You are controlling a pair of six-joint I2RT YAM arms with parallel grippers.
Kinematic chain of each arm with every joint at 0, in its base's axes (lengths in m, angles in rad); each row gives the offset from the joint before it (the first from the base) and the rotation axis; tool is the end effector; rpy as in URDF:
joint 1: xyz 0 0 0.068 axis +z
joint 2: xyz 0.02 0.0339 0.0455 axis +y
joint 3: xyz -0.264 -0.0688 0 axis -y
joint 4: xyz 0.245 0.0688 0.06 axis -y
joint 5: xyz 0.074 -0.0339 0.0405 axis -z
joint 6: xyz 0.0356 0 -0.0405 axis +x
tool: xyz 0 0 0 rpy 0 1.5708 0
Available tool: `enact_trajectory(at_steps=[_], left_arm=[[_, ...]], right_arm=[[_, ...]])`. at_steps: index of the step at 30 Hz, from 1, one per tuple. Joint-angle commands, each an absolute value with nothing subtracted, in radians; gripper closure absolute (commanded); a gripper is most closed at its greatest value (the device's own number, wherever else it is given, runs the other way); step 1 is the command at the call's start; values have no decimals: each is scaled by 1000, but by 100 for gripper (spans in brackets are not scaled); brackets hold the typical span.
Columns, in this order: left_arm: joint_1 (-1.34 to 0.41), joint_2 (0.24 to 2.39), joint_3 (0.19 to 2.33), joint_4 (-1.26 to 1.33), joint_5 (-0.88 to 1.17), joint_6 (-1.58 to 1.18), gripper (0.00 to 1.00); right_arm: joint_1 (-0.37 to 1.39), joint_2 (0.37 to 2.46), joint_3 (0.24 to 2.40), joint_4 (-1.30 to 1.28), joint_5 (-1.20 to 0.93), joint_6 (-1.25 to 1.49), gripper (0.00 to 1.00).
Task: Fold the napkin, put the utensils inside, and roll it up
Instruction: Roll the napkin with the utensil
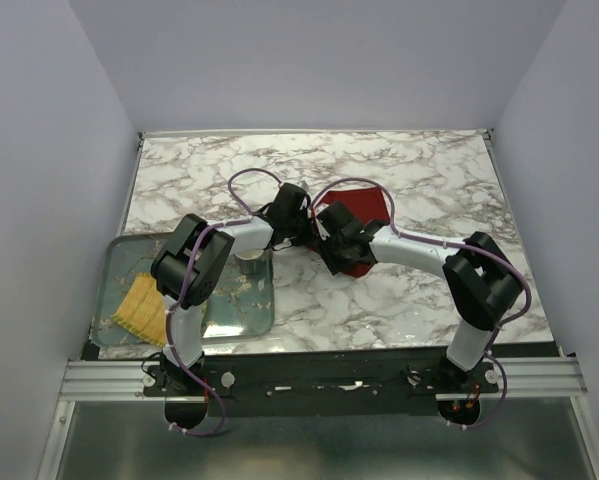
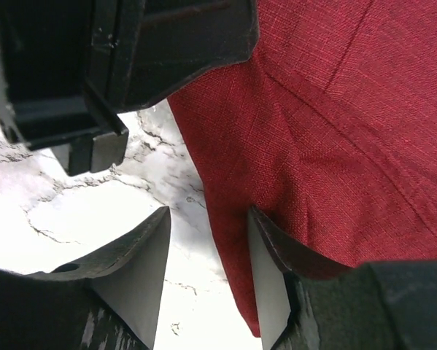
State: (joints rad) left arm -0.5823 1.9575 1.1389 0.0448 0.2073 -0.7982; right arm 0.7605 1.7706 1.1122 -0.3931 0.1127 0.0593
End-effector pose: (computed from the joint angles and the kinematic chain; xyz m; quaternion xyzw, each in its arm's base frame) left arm 0.3372 -0.2308 0.1440 -0.0589 0.9157 -0.3193 0.2369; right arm 0.2615 0.2433 0.1748 -0.3178 0.9112 0.0522 0.2568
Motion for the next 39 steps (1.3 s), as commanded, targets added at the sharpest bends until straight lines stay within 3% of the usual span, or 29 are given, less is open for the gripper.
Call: enact_trajectory(at_steps=[1,18,26,31,39], left_arm=[[-575,2046,1106,-98,153,-761,100],[-571,2051,1103,-94,166,-764,100],[-566,2052,1111,-97,184,-765,100],[-560,2046,1117,-109,190,-758,100],[-554,2022,1155,-158,192,-715,100]], right_arm=[[769,1746,1163,-423,175,51,44],[767,1851,1181,-414,227,12,35],[758,1925,1192,-417,238,46,35],[727,1922,1167,-425,186,100,45],[658,1916,1146,-428,28,117,72]])
